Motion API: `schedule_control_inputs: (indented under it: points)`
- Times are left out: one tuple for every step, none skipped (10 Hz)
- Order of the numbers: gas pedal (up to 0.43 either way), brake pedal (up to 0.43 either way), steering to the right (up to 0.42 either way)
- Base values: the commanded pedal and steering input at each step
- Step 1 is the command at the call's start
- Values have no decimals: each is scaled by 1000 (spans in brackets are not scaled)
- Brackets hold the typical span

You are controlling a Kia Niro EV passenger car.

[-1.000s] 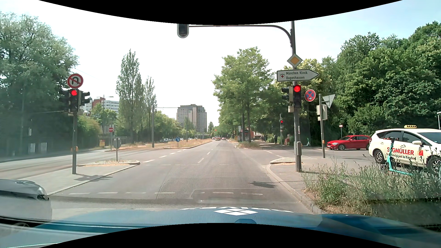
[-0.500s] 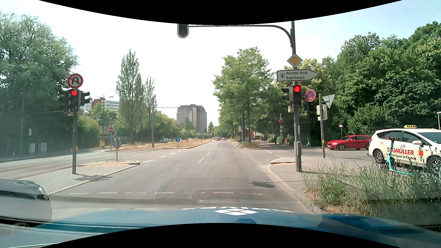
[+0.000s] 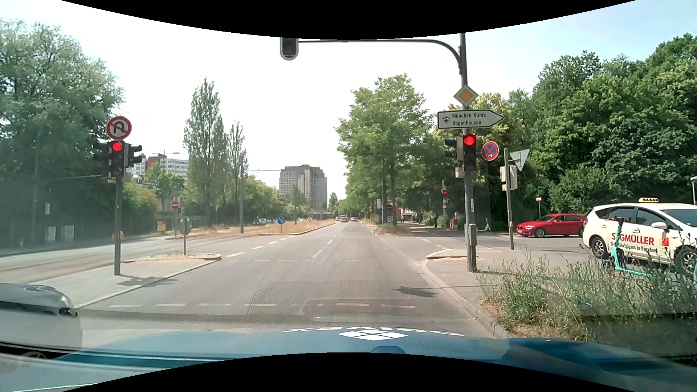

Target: Follow the waypoints while adhering to traffic rules and regulations

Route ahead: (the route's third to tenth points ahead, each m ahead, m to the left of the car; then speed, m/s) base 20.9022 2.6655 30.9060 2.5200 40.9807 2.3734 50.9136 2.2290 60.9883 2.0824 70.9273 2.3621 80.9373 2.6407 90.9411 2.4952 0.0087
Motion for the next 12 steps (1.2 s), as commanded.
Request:
schedule_control_inputs:
  points:
    - [0,238,-3]
    - [0,244,-3]
    - [0,238,-3]
    - [0,250,-3]
    - [0,244,-3]
    - [0,244,-3]
    - [0,244,-3]
    - [0,244,-3]
    - [0,244,-3]
    - [0,244,-3]
    - [0,244,-3]
    - [0,244,-3]
